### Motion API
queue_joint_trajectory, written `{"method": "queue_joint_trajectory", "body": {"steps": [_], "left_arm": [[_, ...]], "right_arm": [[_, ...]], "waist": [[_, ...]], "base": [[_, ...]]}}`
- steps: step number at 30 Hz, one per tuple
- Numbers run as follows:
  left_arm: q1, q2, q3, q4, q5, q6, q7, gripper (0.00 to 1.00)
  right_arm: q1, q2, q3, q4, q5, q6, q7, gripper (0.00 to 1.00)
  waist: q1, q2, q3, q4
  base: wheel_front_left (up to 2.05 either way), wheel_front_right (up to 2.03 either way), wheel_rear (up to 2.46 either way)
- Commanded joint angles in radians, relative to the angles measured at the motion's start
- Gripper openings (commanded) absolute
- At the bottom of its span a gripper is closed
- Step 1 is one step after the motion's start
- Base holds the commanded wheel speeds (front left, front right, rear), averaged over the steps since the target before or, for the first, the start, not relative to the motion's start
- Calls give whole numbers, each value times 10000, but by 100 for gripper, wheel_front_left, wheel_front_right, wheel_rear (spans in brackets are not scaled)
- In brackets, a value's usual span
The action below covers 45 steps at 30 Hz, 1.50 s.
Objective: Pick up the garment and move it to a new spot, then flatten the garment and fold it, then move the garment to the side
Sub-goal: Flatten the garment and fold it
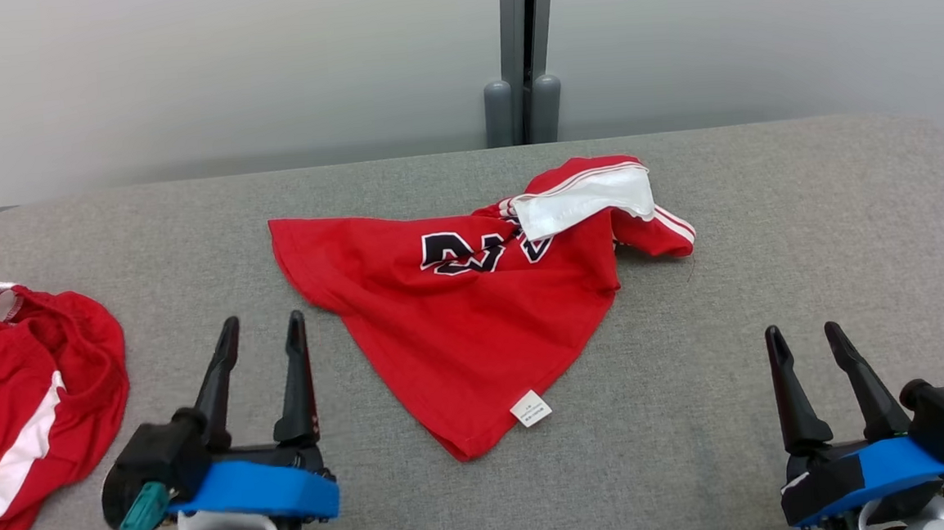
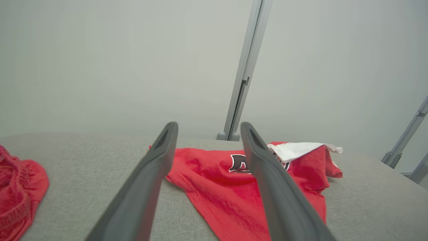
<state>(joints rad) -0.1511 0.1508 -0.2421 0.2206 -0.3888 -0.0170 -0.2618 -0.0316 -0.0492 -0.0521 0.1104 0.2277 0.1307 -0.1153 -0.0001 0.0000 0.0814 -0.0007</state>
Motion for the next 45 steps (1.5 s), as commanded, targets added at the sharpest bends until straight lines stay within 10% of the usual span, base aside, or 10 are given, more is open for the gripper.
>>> {"method": "queue_joint_trajectory", "body": {"steps": [1,30,45], "left_arm": [[351,-156,288,-243,50,22,-36,100],[2168,-712,1496,-181,1732,-1006,-44,100],[1131,-571,986,-403,1877,-1123,-44,100]], "right_arm": [[122,-23,-48,-33,-53,1,63,100],[43,-25,-74,162,-689,1,1615,100],[-4466,-880,-1523,4173,-1002,1,3522,100]], "waist": [[1,0,-38,39],[1,0,-538,433],[1,0,914,1434]], "base": [[0,0,0],[0,0,0],[0,0,0]]}}
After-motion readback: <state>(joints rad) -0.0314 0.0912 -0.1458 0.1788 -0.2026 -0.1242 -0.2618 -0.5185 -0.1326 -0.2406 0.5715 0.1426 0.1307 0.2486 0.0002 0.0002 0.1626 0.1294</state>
